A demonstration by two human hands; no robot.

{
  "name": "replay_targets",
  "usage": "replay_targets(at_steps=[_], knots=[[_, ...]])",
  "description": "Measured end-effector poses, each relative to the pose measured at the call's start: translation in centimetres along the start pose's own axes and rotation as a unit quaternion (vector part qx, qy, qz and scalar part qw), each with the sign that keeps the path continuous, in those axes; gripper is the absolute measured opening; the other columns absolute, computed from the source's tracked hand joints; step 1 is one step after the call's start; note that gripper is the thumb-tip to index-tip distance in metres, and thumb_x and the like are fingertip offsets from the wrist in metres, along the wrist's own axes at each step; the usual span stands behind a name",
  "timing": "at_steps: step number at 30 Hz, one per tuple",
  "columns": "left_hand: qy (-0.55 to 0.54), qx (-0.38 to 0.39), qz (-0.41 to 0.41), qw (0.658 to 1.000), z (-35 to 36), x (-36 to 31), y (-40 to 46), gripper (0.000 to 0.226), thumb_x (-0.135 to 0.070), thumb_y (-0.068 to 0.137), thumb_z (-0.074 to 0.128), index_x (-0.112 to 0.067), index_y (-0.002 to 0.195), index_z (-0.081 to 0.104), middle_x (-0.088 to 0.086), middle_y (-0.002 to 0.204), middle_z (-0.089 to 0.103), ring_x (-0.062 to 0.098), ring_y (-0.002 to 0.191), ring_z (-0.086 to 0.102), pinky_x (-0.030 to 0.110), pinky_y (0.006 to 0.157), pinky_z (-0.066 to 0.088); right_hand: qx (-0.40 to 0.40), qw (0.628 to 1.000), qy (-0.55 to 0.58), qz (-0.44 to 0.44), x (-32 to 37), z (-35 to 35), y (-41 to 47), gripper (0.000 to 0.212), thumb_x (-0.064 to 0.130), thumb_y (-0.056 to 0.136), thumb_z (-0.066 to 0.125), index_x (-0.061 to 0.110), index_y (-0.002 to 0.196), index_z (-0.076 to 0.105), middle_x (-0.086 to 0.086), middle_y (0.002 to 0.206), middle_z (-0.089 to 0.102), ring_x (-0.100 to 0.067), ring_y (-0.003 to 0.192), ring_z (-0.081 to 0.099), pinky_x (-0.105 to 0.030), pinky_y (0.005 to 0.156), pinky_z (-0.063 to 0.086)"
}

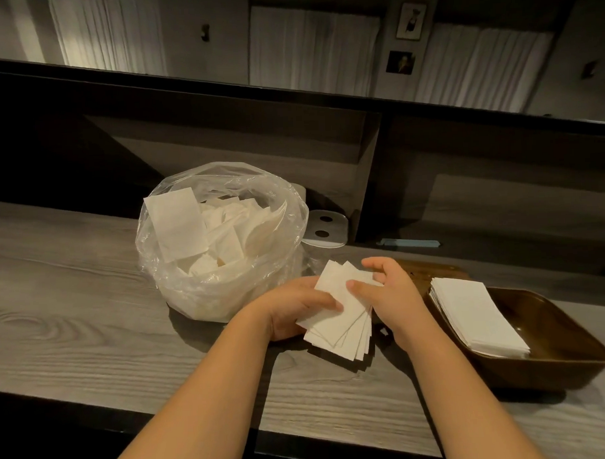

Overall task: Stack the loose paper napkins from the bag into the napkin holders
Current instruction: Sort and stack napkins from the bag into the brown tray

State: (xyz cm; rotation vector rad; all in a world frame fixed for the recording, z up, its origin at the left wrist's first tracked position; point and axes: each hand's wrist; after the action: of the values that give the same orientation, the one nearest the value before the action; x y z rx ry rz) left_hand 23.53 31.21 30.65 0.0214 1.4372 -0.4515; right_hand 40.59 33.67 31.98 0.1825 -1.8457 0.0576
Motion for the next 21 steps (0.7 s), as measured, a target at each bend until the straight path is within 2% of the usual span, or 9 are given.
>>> replay_targets(at_steps=[2, 4, 6, 8, 9, 12, 15, 18, 21], knots=[[0.018, 0.004, 0.004, 1.0, -0.1, 0.1, 0.1, 0.032, 0.003, 0.091, 0.058, -0.011, 0.12, 0.059, 0.009, 0.107, 0.073, 0.024, 0.1, 0.069, 0.038, 0.089, 0.055, -0.027, 0.999, 0.012, -0.02, -0.1, -0.1, 0.0, 0.043, 0.008, 0.089, 0.068, 0.025, 0.125, 0.05, 0.008, 0.111, 0.057, -0.009, 0.091, 0.062, -0.02, 0.059, 0.052], [-0.008, -0.042, 0.034, 0.999, -0.1, 0.3, 0.6, 0.04, 0.001, 0.089, 0.064, -0.011, 0.125, 0.057, 0.011, 0.114, 0.071, 0.027, 0.105, 0.067, 0.038, 0.089, 0.057, -0.081, 0.994, 0.048, -0.049, -0.2, -0.1, 0.0, 0.038, 0.006, 0.089, 0.067, 0.025, 0.118, 0.052, 0.004, 0.112, 0.062, -0.009, 0.091, 0.063, -0.023, 0.064, 0.055], [-0.031, -0.132, 0.098, 0.986, 0.1, 0.4, 1.1, 0.044, -0.005, 0.086, 0.07, -0.015, 0.126, 0.054, 0.009, 0.117, 0.066, 0.024, 0.103, 0.065, 0.036, 0.082, 0.058, -0.119, 0.987, 0.084, -0.069, -0.4, -0.2, 0.1, 0.037, 0.005, 0.089, 0.067, 0.025, 0.115, 0.052, 0.003, 0.114, 0.061, -0.01, 0.095, 0.063, -0.024, 0.07, 0.056], [-0.007, -0.215, 0.176, 0.961, 0.4, 0.6, 1.5, 0.038, -0.013, 0.087, 0.072, -0.024, 0.117, 0.052, -0.001, 0.114, 0.06, 0.013, 0.098, 0.06, 0.025, 0.07, 0.053, -0.126, 0.985, 0.099, -0.063, -0.5, -0.1, 0.1, 0.04, 0.003, 0.089, 0.066, 0.024, 0.119, 0.05, 0.004, 0.115, 0.059, -0.013, 0.1, 0.06, -0.026, 0.075, 0.057], [0.016, -0.231, 0.206, 0.951, 0.5, 0.7, 1.5, 0.036, -0.015, 0.088, 0.071, -0.028, 0.115, 0.05, -0.004, 0.113, 0.056, 0.01, 0.097, 0.057, 0.02, 0.066, 0.051, -0.119, 0.986, 0.105, -0.049, -0.7, -0.1, 0.2, 0.042, 0.001, 0.089, 0.064, 0.022, 0.123, 0.049, 0.004, 0.115, 0.057, -0.013, 0.101, 0.059, -0.027, 0.076, 0.058], [0.056, -0.191, 0.226, 0.954, 0.8, 1.0, 1.6, 0.046, -0.008, 0.091, 0.067, -0.035, 0.121, 0.044, 0.001, 0.122, 0.052, 0.012, 0.101, 0.059, 0.019, 0.067, 0.055, -0.078, 0.992, 0.101, 0.003, -1.2, 0.4, 0.4, 0.046, -0.001, 0.09, 0.06, 0.02, 0.129, 0.044, 0.001, 0.115, 0.051, -0.013, 0.092, 0.056, -0.025, 0.066, 0.056], [0.109, -0.125, 0.23, 0.959, 0.7, 1.0, 1.2, 0.074, -0.003, 0.088, 0.067, -0.046, 0.137, 0.031, -0.007, 0.132, 0.042, 0.014, 0.11, 0.057, 0.024, 0.082, 0.057, -0.066, 0.993, 0.094, 0.008, -1.5, 0.5, 0.6, 0.05, -0.002, 0.089, 0.061, 0.025, 0.126, 0.043, 0.0, 0.116, 0.05, -0.013, 0.092, 0.055, -0.02, 0.059, 0.051], [0.139, -0.062, 0.237, 0.959, 0.3, 1.0, 1.1, 0.1, -0.005, 0.078, 0.072, -0.061, 0.139, 0.017, -0.005, 0.138, 0.036, 0.02, 0.12, 0.052, 0.036, 0.1, 0.052, -0.043, 0.993, 0.106, -0.016, -1.7, 0.3, 0.7, 0.057, -0.005, 0.086, 0.062, 0.027, 0.129, 0.043, 0.001, 0.12, 0.048, -0.017, 0.103, 0.055, -0.018, 0.061, 0.055], [0.168, -0.071, 0.238, 0.954, 0.3, 1.0, 0.8, 0.105, 0.001, 0.079, 0.07, -0.061, 0.138, 0.011, -0.001, 0.138, 0.033, 0.017, 0.117, 0.05, 0.025, 0.095, 0.053, -0.018, 0.997, 0.078, -0.009, -2.0, 0.3, 0.8, 0.062, -0.006, 0.086, 0.061, 0.028, 0.133, 0.04, 0.001, 0.122, 0.045, -0.018, 0.108, 0.051, -0.017, 0.058, 0.054]])
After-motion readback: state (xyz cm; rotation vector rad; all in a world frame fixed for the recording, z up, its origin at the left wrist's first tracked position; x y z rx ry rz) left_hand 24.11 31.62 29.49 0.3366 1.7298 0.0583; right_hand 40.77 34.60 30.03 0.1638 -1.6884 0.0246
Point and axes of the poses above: each hand's wrist, its own y-axis towards the middle knuckle, its own z-axis out of the palm, x = y × z
